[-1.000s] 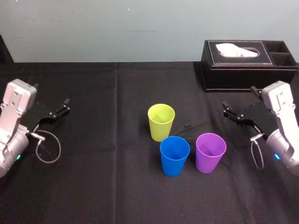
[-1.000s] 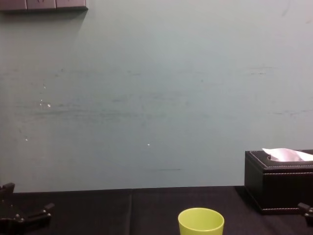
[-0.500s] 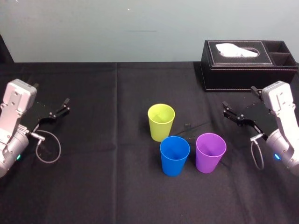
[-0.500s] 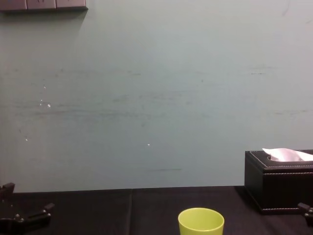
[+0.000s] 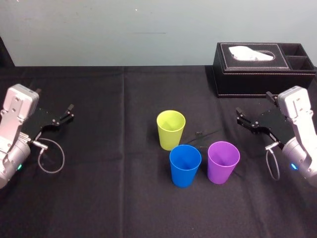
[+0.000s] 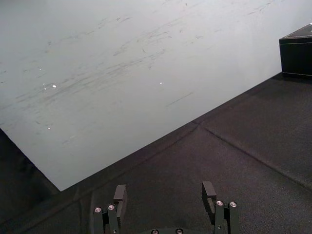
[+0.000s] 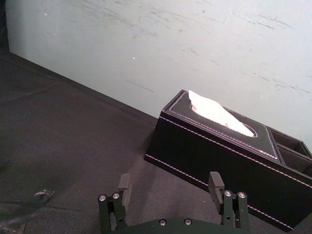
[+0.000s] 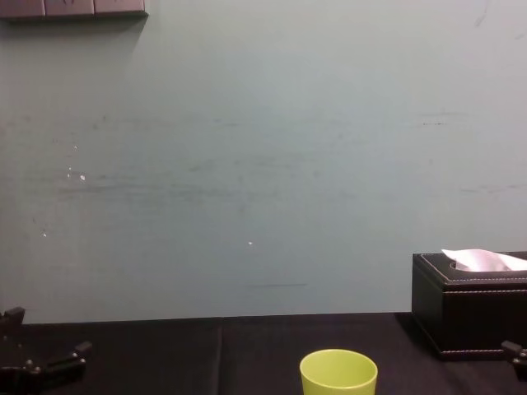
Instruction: Stack the three plastic cups sequentially using one hand.
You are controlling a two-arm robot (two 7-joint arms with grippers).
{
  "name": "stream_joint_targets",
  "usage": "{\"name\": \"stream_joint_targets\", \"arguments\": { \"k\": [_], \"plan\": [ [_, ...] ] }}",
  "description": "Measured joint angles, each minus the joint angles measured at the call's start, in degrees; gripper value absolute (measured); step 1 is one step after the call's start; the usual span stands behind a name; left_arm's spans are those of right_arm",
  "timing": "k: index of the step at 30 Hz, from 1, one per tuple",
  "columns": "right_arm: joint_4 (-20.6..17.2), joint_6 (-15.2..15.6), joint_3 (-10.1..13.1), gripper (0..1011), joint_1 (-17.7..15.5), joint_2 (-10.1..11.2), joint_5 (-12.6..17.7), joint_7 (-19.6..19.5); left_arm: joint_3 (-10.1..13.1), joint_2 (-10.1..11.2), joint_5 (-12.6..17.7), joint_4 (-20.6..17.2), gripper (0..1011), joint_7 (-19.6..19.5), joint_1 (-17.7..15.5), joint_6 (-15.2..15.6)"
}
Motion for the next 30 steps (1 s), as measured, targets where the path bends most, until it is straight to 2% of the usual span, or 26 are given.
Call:
{"name": "stream_joint_targets", "arguments": {
  "k": [11,19,24,30],
  "plan": [
    [-0.01,0.02,0.06,1003,-0.03,-0.02,-0.01,0.03,0.0,0.0,0.0,0.0,1011,0.0,0.0,0.0],
    [-2.79,1.62,2.12,1003,-2.41,0.38,1.25,1.81,0.0,0.0,0.0,0.0,1011,0.0,0.0,0.0],
    [-5.61,3.96,3.37,1003,-4.29,1.66,2.35,3.29,0.0,0.0,0.0,0.0,1011,0.0,0.0,0.0],
    [-10.25,7.82,5.3,1003,-7.15,4.51,3.68,5.45,0.0,0.0,0.0,0.0,1011,0.0,0.0,0.0]
  ]
}}
